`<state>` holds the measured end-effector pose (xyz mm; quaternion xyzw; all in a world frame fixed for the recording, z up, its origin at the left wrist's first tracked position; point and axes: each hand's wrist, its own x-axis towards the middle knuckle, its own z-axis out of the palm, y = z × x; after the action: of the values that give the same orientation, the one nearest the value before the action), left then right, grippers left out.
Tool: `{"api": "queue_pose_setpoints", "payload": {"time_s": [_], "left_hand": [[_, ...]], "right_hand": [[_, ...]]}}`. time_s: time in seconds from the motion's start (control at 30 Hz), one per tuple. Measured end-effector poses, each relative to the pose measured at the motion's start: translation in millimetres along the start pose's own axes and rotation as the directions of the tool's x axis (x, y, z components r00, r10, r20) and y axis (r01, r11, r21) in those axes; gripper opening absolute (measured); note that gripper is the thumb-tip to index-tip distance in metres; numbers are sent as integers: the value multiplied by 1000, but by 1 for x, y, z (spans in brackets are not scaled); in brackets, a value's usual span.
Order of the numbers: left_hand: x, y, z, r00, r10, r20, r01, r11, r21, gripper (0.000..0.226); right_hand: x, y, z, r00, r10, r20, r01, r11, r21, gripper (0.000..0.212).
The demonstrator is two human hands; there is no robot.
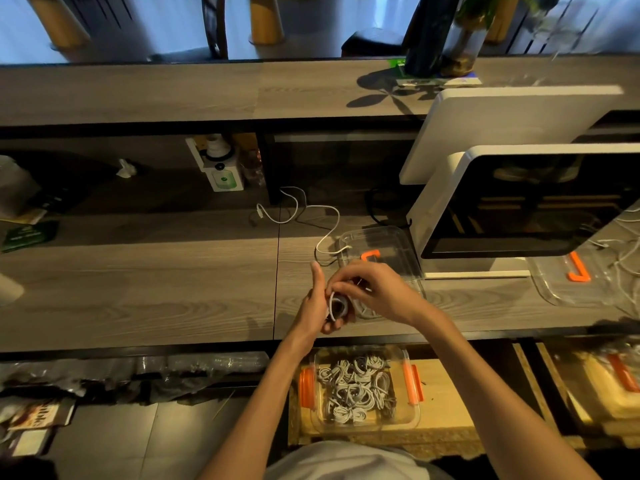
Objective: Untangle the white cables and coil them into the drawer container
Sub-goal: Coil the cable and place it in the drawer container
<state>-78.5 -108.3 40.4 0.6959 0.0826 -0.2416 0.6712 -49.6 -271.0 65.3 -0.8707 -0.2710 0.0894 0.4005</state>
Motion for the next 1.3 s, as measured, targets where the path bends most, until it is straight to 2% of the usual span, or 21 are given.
{"api": "queue_pose_setpoints", "payload": {"time_s": [0.07,0.2,0.37,0.47,0.53,0.7,0.87,0.97,1.17,1.23,1.3], "left_hand": [[-1,-1,3,998,33,62,-30,998,-57,77],[-1,-2,-4,997,50,57,-42,990,-136,63],[-4,-3,-4,994,99,46,-87,972,-218,42],[-3,-3,-1,995,98,21,-90,966,-240,19],[-1,-4,1,996,86,-12,-86,968,-236,11],[3,-8,8,989,64,-132,-94,966,-241,8],[5,-12,5,975,77,-207,-124,967,-223,18],[5,-11,1,970,74,-232,-138,952,-273,23],[6,-14,-5,989,63,-137,-106,937,-334,34],[4,-13,-4,990,102,-92,-122,960,-253,38],[3,-13,-4,986,150,-77,-160,975,-154,33]], "right_hand": [[1,3,5,997,17,-81,-13,999,50,15],[-5,7,14,972,106,-208,-66,979,193,19],[-14,11,20,971,148,-188,-80,942,325,16],[-18,13,25,967,198,-163,-114,901,418,13],[-19,14,29,958,225,-180,-125,887,445,13],[-15,14,34,935,274,-226,-149,880,450,12],[-10,14,38,934,272,-233,-165,903,396,8],[-11,17,48,920,336,-200,-231,880,415,9],[-11,19,61,863,477,-163,-338,787,516,4],[-12,18,62,851,500,-160,-341,758,556,4],[-14,18,63,835,525,-164,-351,739,575,6]]}}
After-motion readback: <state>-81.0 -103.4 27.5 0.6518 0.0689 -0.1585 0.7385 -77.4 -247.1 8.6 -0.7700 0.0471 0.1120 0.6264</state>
